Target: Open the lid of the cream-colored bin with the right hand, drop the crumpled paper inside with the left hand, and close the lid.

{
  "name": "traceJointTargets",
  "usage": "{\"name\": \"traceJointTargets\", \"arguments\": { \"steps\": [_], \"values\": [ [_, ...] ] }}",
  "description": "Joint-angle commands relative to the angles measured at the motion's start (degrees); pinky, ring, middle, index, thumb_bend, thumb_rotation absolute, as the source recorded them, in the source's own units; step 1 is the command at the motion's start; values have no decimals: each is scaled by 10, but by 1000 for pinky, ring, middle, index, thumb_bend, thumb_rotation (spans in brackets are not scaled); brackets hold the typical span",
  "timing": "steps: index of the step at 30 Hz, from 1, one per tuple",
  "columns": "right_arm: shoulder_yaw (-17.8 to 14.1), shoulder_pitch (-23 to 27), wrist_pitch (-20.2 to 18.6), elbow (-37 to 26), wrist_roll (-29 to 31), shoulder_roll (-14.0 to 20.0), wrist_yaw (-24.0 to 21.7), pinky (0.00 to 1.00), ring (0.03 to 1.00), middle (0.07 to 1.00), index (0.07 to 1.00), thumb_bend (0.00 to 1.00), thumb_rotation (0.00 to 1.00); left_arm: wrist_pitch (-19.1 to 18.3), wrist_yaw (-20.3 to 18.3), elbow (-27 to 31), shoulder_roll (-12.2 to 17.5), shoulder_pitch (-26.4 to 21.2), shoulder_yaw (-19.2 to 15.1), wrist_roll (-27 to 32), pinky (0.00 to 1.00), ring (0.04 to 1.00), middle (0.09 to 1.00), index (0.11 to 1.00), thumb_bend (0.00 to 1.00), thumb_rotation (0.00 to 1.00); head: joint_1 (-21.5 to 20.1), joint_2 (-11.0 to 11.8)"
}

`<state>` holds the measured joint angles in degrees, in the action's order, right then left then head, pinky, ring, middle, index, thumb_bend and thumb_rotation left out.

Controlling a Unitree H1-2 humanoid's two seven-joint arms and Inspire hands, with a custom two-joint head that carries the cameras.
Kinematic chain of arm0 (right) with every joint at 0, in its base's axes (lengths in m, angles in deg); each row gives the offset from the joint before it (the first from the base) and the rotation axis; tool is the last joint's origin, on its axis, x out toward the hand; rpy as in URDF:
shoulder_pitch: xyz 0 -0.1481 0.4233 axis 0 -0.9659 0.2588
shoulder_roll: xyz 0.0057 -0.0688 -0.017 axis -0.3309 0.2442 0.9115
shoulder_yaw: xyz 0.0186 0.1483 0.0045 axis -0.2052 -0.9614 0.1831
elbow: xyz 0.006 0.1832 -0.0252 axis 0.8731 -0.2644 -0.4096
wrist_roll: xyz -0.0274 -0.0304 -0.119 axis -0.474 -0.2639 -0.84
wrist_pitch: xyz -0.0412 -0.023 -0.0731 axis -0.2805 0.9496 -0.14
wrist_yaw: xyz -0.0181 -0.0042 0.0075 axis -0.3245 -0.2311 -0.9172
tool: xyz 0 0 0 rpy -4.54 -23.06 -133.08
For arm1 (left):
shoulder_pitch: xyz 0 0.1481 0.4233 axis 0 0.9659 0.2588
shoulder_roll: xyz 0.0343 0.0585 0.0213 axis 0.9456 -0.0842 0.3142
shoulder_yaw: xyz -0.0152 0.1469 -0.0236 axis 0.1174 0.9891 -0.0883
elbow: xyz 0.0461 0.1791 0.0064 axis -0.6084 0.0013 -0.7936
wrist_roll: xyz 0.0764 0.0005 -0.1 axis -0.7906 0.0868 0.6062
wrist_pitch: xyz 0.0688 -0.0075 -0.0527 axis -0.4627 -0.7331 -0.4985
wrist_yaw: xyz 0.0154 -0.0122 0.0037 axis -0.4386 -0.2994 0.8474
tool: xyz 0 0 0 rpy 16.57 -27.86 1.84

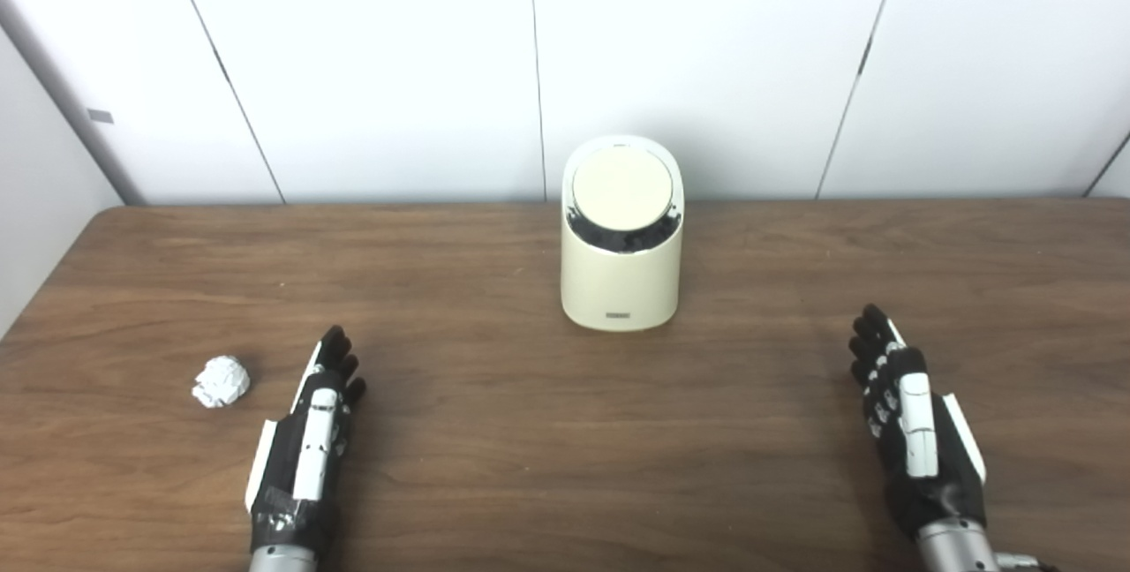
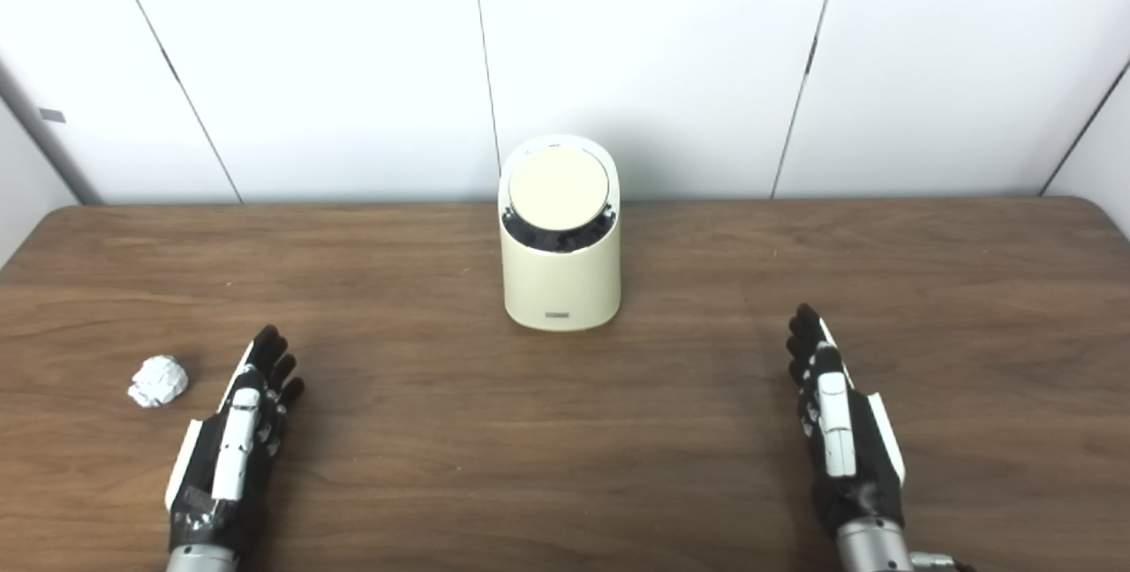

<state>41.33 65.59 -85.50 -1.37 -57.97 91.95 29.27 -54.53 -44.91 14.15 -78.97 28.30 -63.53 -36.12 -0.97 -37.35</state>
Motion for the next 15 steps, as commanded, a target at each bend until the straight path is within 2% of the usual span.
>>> {"name": "traceJointTargets", "arguments": {
  "steps": [1,8,15],
  "values": [
    [-2,4,3,-25,1,4,0,1000,976,967,949,595,1000,0,-2,20,5,2,2,-4,1000,1000,1000,1000,363,859,-2,4],
    [-7,20,-6,-27,-14,27,-2,988,961,968,953,544,998,1,1,23,5,6,5,-14,1000,1000,1000,1000,349,873,-9,7],
    [-9,60,-21,-35,-7,60,-13,981,971,974,959,588,992,9,6,21,-4,10,8,-21,1000,1000,1000,1000,333,885,-7,11]
  ]
}}
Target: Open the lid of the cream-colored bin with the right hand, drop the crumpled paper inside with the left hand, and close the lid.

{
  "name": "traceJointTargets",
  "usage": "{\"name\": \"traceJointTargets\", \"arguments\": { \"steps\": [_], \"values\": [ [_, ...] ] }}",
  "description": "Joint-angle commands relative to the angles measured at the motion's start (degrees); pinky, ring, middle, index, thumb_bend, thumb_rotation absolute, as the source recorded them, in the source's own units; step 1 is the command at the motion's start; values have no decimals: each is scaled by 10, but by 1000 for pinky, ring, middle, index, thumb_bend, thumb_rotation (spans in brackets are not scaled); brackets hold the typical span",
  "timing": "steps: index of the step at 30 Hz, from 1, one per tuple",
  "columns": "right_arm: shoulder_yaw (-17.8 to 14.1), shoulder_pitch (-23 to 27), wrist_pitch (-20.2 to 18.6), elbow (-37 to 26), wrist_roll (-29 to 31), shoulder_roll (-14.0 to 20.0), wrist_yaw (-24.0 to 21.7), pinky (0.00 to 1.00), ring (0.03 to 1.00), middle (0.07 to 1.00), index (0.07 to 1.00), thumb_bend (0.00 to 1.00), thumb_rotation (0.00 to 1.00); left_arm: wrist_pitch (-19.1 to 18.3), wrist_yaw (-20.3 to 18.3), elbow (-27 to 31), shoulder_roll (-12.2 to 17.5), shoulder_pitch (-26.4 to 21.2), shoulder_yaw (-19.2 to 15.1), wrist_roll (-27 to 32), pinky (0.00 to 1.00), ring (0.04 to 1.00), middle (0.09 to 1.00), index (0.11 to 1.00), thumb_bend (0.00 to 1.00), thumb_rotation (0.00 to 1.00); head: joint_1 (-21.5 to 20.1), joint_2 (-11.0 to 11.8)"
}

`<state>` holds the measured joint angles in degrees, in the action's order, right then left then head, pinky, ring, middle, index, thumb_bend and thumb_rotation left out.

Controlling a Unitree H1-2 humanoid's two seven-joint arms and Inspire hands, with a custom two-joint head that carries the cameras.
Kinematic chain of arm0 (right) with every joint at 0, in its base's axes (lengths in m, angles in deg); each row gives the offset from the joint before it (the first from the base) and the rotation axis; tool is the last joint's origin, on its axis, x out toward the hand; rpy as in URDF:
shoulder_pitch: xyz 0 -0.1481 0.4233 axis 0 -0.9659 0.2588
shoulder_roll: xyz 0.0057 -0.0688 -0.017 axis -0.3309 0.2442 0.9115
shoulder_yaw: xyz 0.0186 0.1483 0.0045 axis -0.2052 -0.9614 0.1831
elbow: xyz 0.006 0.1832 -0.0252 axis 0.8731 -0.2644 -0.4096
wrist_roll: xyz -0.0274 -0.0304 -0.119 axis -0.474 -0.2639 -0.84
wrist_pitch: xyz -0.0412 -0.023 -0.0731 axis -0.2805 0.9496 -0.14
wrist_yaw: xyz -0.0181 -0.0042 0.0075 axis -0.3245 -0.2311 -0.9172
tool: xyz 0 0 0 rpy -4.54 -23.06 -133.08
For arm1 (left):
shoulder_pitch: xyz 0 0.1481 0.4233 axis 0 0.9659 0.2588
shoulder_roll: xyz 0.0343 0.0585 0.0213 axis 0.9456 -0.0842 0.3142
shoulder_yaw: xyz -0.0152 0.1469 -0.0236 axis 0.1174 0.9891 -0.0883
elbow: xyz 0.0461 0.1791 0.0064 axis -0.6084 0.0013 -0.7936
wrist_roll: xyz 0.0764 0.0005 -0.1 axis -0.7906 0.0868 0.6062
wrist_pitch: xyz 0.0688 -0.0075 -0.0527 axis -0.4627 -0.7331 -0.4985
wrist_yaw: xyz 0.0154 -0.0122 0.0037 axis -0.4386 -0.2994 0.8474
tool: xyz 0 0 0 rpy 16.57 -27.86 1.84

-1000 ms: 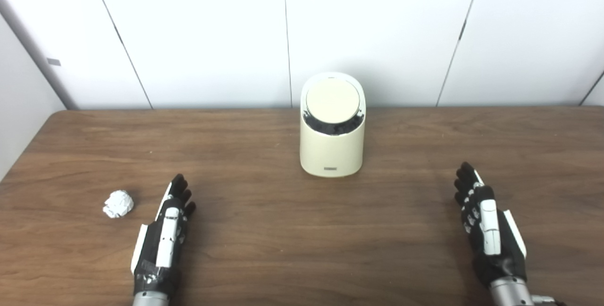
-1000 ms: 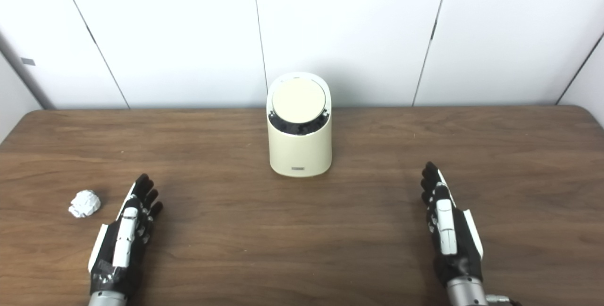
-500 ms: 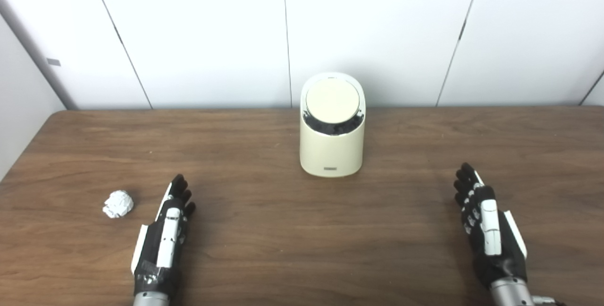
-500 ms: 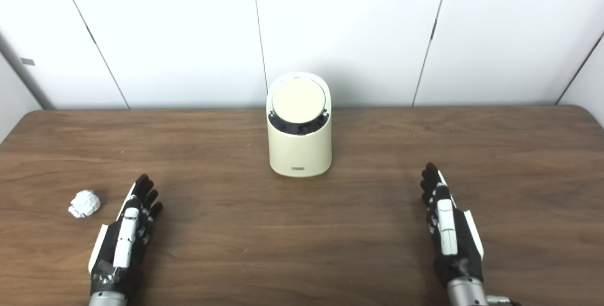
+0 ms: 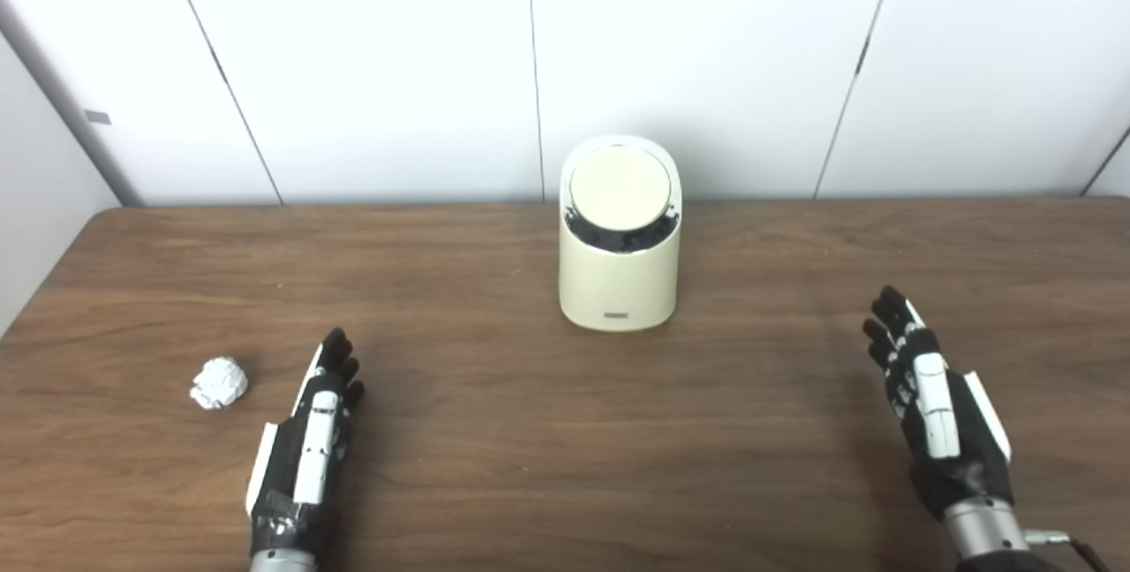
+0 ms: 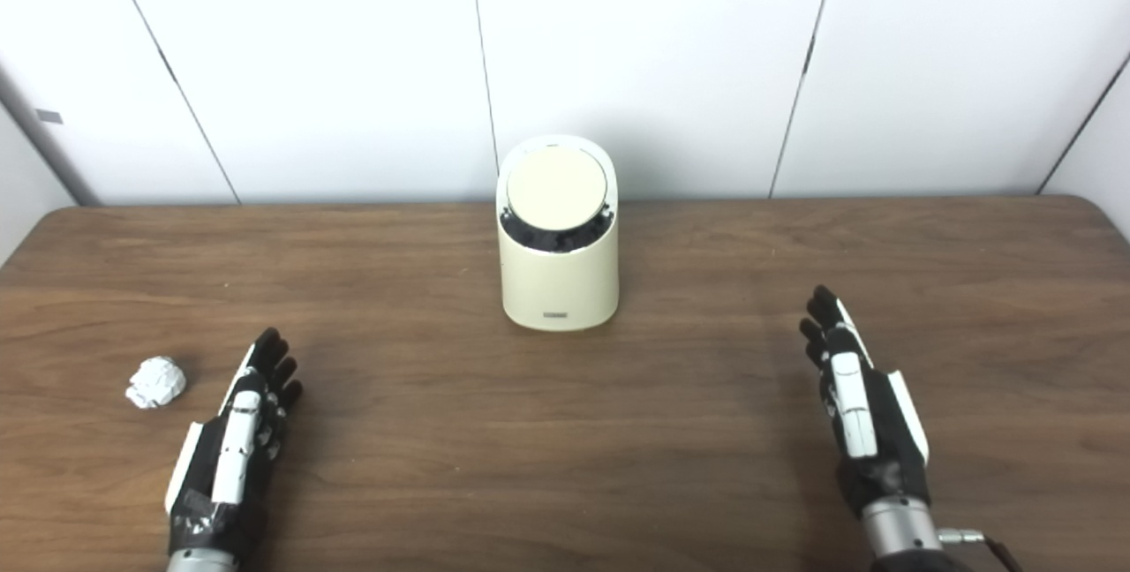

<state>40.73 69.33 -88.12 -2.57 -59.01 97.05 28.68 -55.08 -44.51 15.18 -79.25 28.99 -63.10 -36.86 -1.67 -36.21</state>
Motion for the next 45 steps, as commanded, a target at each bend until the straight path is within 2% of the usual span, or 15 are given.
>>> {"name": "traceJointTargets", "arguments": {
  "steps": [1,6,11,14,19,22,25,30,36,45],
  "values": [
    [-3,28,5,-22,3,14,-9,985,974,975,959,592,988,14,4,11,-3,4,5,-16,1000,1000,1000,1000,331,890,0,0],
    [-1,74,-16,-26,-3,31,-13,999,976,969,949,615,970,24,1,3,-2,4,10,-27,1000,1000,1000,1000,330,919,-1,1],
    [22,126,-30,-23,-38,50,-24,999,977,968,946,673,867,41,-4,-7,2,2,14,-31,1000,1000,1000,1000,304,909,-5,1],
    [48,163,-64,-36,-79,55,-26,997,976,974,954,640,768,44,-8,-11,1,2,14,-24,1000,1000,1000,1000,316,899,-8,1],
    [87,221,-132,-53,-146,55,-30,901,948,961,953,605,695,45,-8,-13,-2,1,14,-27,1000,1000,1000,1000,319,882,-10,1],
    [110,250,-153,-50,-179,52,-32,890,932,957,951,611,658,42,-6,-11,-3,1,15,-29,1000,1000,1000,1000,317,880,-10,1],
    [127,271,-157,-38,-206,52,-34,882,924,951,949,632,667,42,-6,-11,-3,0,16,-28,1000,1000,1000,1000,304,886,-10,1],
    [142,310,-160,-2,-234,43,-30,872,918,937,938,674,622,42,-6,-16,-5,-3,16,-25,1000,1000,1000,1000,308,875,-14,2],
    [150,355,-155,35,-245,39,-37,848,930,952,939,686,580,34,-1,-14,-8,-5,17,-33,1000,1000,1000,1000,297,872,-15,3],
    [164,400,-132,102,-255,40,-45,884,951,966,938,721,518,36,-5,-20,-13,-10,19,-25,1000,1000,1000,1000,297,851,-11,4]
  ]
}}
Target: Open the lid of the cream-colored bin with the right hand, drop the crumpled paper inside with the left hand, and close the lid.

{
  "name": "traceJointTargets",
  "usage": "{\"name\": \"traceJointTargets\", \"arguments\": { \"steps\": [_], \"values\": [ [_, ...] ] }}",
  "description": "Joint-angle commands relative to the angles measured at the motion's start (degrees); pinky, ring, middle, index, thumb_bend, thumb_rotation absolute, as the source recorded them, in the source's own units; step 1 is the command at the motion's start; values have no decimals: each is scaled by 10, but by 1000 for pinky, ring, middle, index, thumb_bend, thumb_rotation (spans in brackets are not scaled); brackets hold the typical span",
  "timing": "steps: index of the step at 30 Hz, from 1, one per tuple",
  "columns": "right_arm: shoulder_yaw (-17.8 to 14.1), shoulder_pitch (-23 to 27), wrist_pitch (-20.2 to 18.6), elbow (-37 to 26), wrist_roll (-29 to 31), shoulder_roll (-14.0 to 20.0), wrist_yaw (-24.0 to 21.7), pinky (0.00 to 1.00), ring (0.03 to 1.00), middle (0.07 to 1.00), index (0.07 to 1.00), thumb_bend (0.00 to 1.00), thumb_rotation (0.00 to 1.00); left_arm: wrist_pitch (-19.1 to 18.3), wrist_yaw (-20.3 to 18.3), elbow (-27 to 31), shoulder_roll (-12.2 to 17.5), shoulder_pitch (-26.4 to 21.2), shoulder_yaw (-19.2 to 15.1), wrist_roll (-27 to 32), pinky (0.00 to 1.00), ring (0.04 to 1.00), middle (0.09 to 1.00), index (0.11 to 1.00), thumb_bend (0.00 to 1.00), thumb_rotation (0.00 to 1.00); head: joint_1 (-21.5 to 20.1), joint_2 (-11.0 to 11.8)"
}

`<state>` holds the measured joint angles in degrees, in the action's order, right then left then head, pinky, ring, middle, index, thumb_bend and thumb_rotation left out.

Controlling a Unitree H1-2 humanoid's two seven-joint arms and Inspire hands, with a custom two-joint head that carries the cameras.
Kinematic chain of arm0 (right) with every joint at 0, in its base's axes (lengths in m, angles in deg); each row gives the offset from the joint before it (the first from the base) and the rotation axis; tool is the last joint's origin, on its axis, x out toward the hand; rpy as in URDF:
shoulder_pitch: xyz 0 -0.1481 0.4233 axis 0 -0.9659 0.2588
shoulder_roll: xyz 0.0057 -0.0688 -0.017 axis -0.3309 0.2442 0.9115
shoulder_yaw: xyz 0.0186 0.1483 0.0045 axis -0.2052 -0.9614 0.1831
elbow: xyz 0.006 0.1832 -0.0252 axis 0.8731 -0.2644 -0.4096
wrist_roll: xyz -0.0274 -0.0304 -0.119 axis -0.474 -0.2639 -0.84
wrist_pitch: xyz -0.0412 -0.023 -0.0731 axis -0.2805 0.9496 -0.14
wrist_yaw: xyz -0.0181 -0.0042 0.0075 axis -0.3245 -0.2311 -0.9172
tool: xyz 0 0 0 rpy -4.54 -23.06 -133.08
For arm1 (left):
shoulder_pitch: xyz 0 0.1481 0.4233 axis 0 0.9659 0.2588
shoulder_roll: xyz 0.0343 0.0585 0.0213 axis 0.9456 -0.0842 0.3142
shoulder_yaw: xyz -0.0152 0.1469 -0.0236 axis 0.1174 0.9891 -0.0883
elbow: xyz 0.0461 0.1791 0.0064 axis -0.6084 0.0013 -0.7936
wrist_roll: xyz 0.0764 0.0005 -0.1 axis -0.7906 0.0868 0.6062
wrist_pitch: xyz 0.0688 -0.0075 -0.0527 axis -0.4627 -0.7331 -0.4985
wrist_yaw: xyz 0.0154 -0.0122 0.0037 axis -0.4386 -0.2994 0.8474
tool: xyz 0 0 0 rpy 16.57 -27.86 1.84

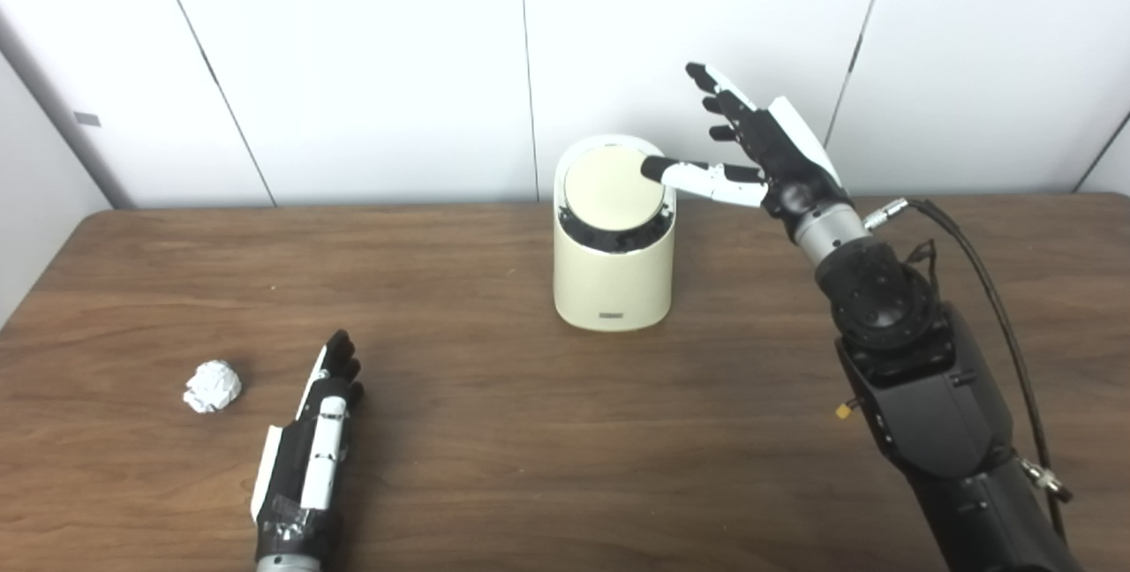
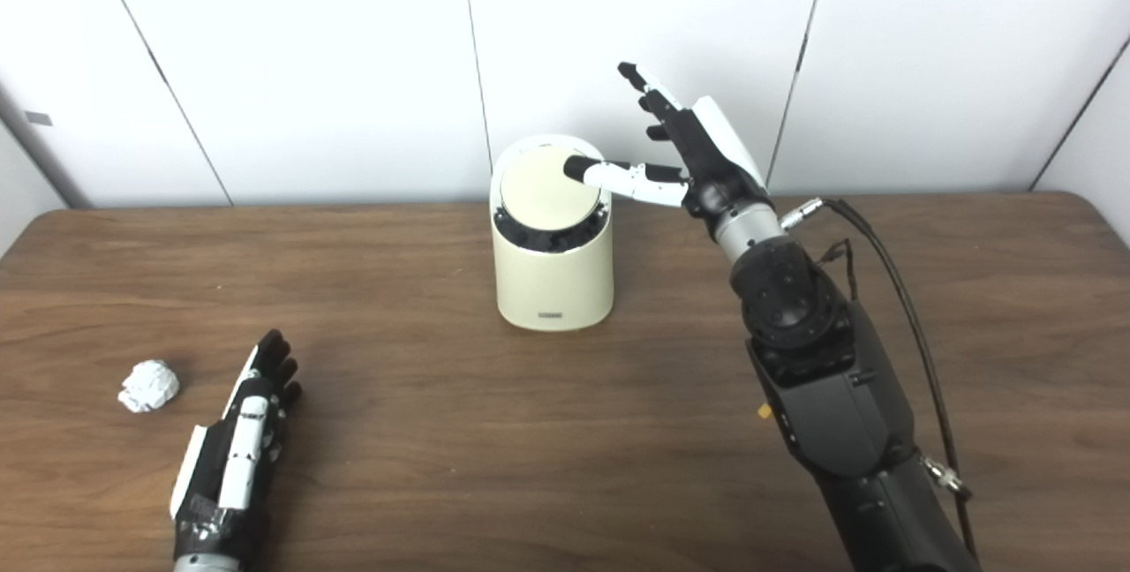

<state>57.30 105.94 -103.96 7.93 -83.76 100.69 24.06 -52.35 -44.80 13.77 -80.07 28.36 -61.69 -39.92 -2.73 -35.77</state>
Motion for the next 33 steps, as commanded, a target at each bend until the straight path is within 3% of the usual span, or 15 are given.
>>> {"name": "traceJointTargets", "arguments": {
  "steps": [1,18,24,29,33],
  "values": [
    [-1,37,25,2,-8,2,2,889,955,964,938,737,517,8,-2,-6,-4,-4,6,5,1000,1000,1000,1000,314,840,-1,-1],
    [39,87,59,123,-60,-13,22,806,900,922,914,772,419,4,-2,-5,-4,-4,7,2,1000,1000,1000,1000,343,781,0,-5],
    [53,84,68,128,-84,-12,19,822,911,928,920,815,472,1,1,-1,-8,-2,10,-1,1000,1000,1000,1000,335,770,6,-7],
    [59,80,86,129,-94,-7,18,836,925,932,920,779,348,-2,3,5,-12,0,12,-3,1000,1000,1000,1000,342,783,9,-9],
    [58,73,89,123,-96,-2,11,847,931,933,922,773,306,0,3,6,-15,0,12,-3,1000,1000,1000,1000,331,787,10,-11]
  ]
}}
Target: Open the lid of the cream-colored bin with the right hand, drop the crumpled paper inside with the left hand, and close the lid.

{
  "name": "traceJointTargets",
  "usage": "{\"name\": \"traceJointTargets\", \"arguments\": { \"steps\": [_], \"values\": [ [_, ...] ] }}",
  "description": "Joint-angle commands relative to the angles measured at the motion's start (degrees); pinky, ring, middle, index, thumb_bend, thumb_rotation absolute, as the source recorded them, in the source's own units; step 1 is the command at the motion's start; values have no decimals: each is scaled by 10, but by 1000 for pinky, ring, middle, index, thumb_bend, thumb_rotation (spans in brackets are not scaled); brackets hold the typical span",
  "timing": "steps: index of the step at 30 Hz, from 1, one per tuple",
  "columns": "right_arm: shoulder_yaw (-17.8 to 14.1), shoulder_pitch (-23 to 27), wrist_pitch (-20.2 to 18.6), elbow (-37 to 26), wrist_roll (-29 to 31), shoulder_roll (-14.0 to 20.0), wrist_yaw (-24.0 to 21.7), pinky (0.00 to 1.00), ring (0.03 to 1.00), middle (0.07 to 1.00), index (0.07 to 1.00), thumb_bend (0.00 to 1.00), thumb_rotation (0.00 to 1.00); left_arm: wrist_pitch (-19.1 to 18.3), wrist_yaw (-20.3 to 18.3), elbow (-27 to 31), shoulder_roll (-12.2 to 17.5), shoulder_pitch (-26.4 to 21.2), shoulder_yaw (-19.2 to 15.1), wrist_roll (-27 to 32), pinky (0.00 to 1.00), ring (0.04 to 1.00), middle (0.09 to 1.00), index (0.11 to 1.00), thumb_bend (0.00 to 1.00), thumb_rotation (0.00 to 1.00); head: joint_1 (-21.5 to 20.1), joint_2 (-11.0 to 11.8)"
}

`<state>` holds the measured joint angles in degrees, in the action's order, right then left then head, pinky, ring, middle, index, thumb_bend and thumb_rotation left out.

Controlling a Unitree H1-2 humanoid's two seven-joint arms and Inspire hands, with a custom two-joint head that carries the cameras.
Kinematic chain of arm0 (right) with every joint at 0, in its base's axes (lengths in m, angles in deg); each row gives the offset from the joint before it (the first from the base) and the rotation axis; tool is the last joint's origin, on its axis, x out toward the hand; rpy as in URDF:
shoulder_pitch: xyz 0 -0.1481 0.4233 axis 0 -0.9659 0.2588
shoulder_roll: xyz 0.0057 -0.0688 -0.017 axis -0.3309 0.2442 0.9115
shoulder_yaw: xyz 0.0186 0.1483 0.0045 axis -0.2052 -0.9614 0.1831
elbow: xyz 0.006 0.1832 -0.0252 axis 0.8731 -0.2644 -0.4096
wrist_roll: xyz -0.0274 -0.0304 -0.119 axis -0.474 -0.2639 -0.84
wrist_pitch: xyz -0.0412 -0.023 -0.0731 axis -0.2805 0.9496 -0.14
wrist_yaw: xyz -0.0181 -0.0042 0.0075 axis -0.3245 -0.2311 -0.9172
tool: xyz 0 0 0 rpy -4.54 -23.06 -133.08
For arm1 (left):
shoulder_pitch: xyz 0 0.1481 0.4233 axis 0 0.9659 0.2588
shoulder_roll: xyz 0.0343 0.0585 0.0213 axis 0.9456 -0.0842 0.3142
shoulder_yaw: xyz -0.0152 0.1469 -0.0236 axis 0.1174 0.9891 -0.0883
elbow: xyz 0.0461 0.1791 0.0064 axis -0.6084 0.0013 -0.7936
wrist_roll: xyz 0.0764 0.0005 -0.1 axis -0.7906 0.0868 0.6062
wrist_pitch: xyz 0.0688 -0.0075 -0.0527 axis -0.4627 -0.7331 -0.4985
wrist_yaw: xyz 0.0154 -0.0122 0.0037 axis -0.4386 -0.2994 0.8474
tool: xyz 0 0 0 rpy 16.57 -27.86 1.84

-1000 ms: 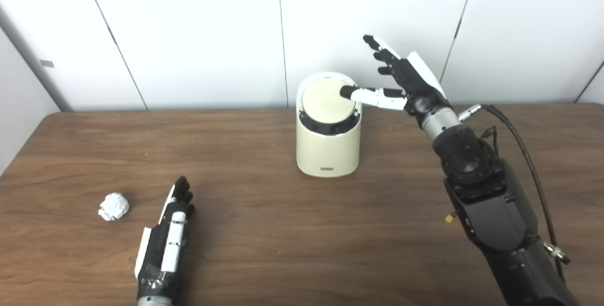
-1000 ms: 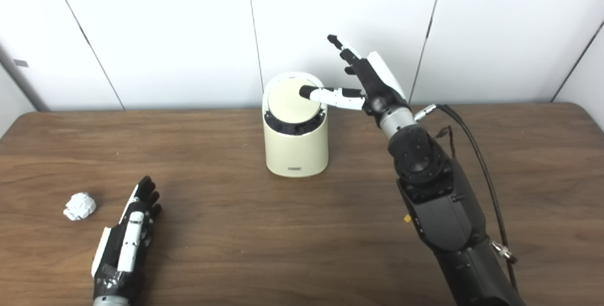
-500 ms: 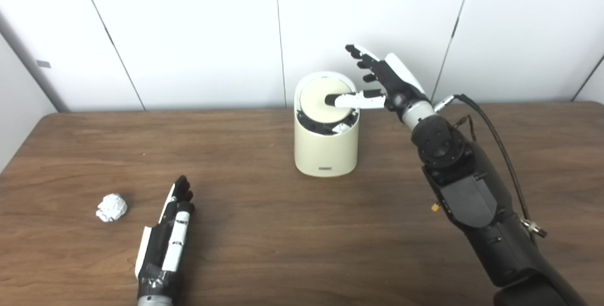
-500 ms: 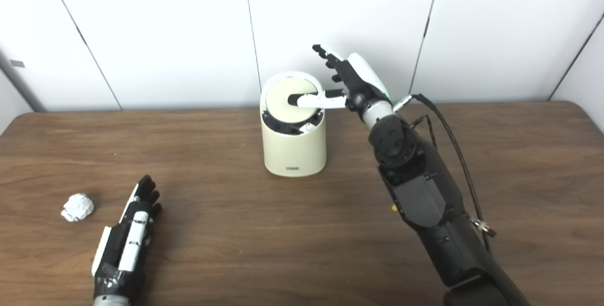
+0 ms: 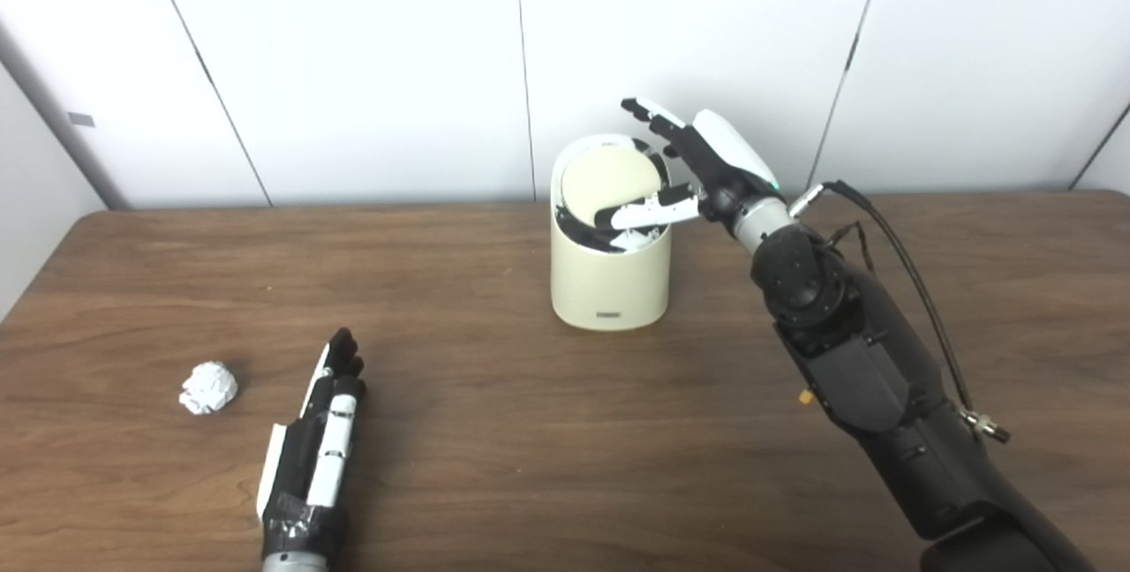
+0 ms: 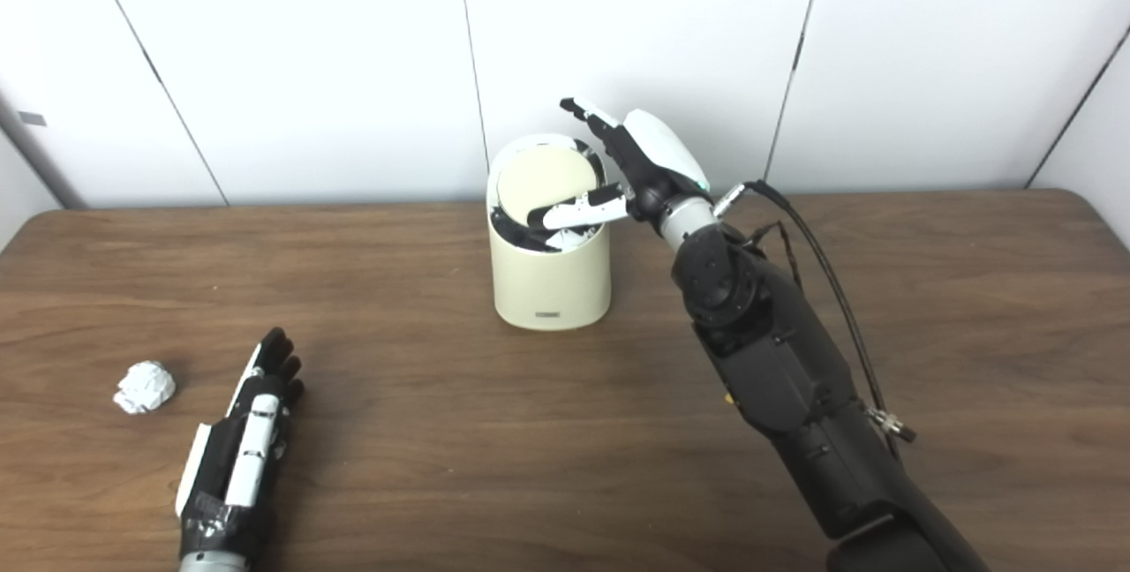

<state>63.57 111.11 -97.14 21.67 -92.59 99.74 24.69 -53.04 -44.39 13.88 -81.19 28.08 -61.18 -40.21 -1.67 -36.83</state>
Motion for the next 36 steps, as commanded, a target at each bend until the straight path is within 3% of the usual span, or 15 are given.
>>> {"name": "traceJointTargets", "arguments": {
  "steps": [1,17,27,34,36],
  "values": [
    [-5,19,21,-15,-8,9,5,851,932,934,921,773,290,7,-2,6,-4,3,6,3,1000,1000,1000,1000,329,786,-1,-1],
    [-10,9,22,-15,-18,10,10,852,927,931,911,756,266,-1,5,19,-9,10,6,-1,1000,1000,1000,1000,313,827,1,-9],
    [-17,5,14,-32,-11,-2,3,843,920,931,912,732,381,-6,4,26,-9,12,9,-1,1000,1000,1000,1000,333,809,3,-12],
    [-19,8,8,-34,-12,-3,-2,835,923,933,917,693,517,-1,4,25,-11,13,9,4,1000,1000,1000,1000,305,834,4,-13],
    [-19,8,8,-32,-13,-4,0,835,922,932,916,668,504,1,3,24,-12,13,8,6,1000,1000,1000,1000,307,838,4,-13]
  ]
}}
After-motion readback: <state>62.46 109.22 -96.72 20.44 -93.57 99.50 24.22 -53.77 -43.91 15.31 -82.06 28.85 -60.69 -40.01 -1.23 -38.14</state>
